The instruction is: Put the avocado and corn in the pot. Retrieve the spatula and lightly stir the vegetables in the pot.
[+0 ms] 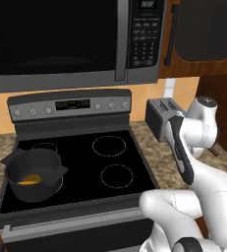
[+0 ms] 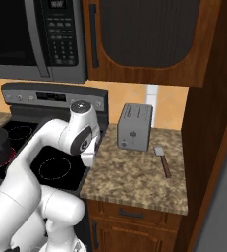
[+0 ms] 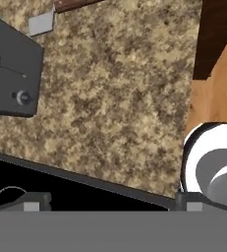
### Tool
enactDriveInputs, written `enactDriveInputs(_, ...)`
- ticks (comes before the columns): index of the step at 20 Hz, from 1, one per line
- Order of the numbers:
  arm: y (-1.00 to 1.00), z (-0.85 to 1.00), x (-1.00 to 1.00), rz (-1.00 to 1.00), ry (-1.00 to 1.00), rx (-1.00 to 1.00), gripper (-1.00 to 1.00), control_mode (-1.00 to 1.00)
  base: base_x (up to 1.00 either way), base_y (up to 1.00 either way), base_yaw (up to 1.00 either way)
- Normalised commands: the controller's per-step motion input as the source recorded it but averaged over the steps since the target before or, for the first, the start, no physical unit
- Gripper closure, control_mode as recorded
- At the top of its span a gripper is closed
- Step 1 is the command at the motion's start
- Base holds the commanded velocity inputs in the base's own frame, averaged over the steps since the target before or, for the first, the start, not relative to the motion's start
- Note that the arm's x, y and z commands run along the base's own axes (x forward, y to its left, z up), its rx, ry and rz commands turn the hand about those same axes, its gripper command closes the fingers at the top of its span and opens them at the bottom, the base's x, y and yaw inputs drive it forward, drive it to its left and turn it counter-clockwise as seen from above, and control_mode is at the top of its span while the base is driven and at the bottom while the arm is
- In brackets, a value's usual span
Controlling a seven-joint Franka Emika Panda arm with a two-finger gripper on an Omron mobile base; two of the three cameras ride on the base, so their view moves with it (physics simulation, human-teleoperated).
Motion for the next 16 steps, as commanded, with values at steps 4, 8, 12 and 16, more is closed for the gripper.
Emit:
enactDriveInputs(4, -0.68, -0.11, 0.24, -0.65, 0.02, 0.12, -1.0, -1.0, 0.0, 0.0, 0.0)
enactDriveInputs(8, -0.66, -0.11, 0.46, -0.57, 0.03, 0.15, -1.0, -1.0, 0.0, 0.0, 0.0)
enactDriveInputs(12, -0.76, 0.0, 0.66, -0.46, 0.04, 0.18, -1.0, -1.0, 0.0, 0.0, 0.0)
enactDriveInputs(16, -0.87, -0.06, 0.56, -0.38, 0.05, 0.2, -1.0, -1.0, 0.0, 0.0, 0.0)
